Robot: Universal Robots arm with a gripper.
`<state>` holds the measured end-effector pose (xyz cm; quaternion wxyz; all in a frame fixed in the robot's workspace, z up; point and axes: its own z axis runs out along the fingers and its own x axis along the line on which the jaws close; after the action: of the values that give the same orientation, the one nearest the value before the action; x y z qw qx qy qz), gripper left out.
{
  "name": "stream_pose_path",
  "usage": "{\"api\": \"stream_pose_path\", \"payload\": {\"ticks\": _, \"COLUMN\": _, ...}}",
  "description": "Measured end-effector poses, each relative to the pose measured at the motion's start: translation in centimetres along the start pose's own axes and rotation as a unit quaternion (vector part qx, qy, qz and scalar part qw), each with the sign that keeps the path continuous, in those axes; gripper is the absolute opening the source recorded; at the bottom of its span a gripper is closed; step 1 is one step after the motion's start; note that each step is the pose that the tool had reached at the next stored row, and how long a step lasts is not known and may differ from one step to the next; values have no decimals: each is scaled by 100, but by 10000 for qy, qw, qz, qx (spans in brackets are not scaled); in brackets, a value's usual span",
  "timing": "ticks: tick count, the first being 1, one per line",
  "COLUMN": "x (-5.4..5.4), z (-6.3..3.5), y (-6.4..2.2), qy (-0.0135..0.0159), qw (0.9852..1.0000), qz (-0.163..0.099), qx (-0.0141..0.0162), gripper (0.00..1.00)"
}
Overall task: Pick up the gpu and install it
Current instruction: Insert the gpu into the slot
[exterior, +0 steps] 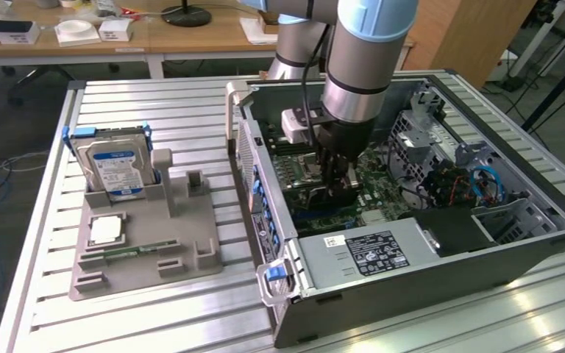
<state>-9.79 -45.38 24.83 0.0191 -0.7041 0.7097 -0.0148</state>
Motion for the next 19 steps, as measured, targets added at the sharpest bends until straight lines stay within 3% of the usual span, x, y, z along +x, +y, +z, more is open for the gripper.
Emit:
{"api": "stream_pose_path", "payload": {"ticks": 6, "x": 5, "z": 6, "y": -2, "qy": 38, "qw": 10000, "qz": 35, "qx": 4, "gripper": 26}}
{"api": "stream_pose_path", "payload": {"ticks": 19, "x": 5, "z": 5, "y": -1, "qy": 40, "qw": 10000, "qz": 39, "qx": 3, "gripper": 26}}
